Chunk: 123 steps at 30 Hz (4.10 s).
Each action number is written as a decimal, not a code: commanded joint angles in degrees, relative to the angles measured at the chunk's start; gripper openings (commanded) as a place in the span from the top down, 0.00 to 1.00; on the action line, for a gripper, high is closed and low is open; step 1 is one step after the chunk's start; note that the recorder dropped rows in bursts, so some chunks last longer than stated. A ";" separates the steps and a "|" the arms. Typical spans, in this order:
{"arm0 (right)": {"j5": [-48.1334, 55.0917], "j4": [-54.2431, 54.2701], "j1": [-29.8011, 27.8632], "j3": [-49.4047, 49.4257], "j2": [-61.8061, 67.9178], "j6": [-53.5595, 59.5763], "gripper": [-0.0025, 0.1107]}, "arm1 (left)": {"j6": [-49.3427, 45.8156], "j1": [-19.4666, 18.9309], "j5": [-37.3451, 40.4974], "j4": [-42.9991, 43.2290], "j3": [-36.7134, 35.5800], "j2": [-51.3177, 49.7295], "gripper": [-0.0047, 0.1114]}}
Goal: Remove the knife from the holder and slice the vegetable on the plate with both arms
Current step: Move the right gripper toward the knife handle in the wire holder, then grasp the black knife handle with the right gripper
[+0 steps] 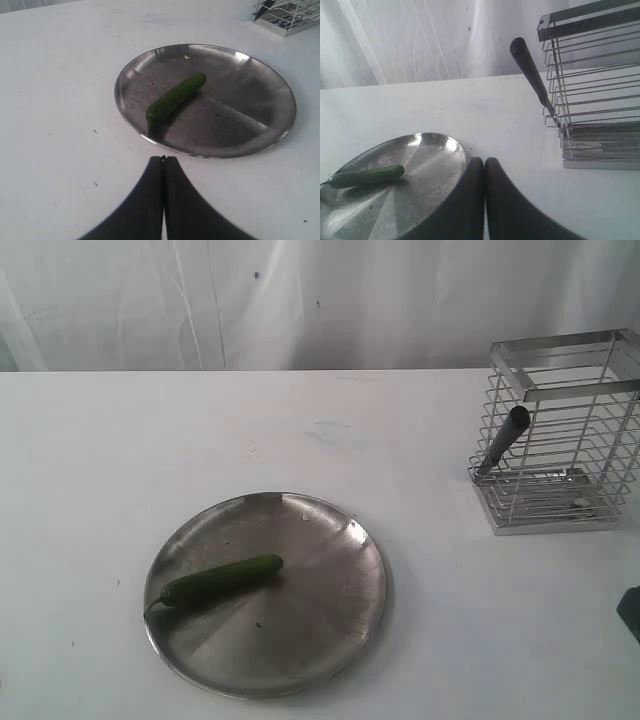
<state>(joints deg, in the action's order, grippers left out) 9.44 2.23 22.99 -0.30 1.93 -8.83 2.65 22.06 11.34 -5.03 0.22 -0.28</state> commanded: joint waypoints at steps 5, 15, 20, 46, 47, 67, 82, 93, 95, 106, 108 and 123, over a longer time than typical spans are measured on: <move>0.07 -0.52 -0.31 0.30 -0.32 -0.85 0.98 | 0.03 -0.22 0.19 -0.43 -0.22 0.28 0.96; -12.33 -2.23 -0.06 -3.16 -0.32 -1.51 0.98 | 0.03 -0.22 0.19 -0.43 -0.22 0.28 0.96; -6.74 -2.23 -0.06 -13.10 0.23 -1.77 0.98 | 0.03 -0.22 0.19 -0.43 -0.22 0.28 0.96; 38.73 -3.11 -0.06 -60.96 52.23 4.10 0.89 | 0.03 -0.22 0.19 -0.43 -0.22 0.28 0.96; 39.89 -3.62 -0.06 -62.05 54.10 4.10 0.85 | 0.03 -0.22 0.19 -0.43 -0.22 0.28 0.96; 35.04 -15.43 -0.16 -64.39 73.90 -4.95 0.48 | 0.03 -0.22 0.19 -0.43 -0.22 0.28 0.96; 30.85 -17.66 -3.04 -65.23 82.17 -5.37 0.48 | 0.03 -0.22 0.19 -0.43 -0.22 0.28 0.96; 28.08 -17.53 -3.68 -65.23 87.49 -5.37 0.63 | 0.03 -0.22 0.19 -0.43 -0.22 0.28 0.96; 27.37 -17.85 -3.68 -65.34 87.63 -5.37 0.65 | 0.03 -0.22 0.19 -0.43 -0.22 0.28 0.96; 27.79 -18.99 -3.68 -67.52 87.63 -5.37 0.65 | 0.03 -0.22 0.19 -0.43 -0.22 0.28 0.96; 27.82 -19.27 -3.68 -67.52 87.63 -5.37 0.65 | 0.03 -0.22 0.19 -0.43 -0.22 0.28 0.96; 32.98 -22.18 -3.68 -69.26 86.08 -5.37 0.91 | 0.03 -0.22 0.19 -0.43 -0.22 0.28 0.96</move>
<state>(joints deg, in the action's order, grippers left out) 40.57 -19.49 19.64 -68.64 89.50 -13.90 2.65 22.06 11.34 -5.03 0.22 -0.28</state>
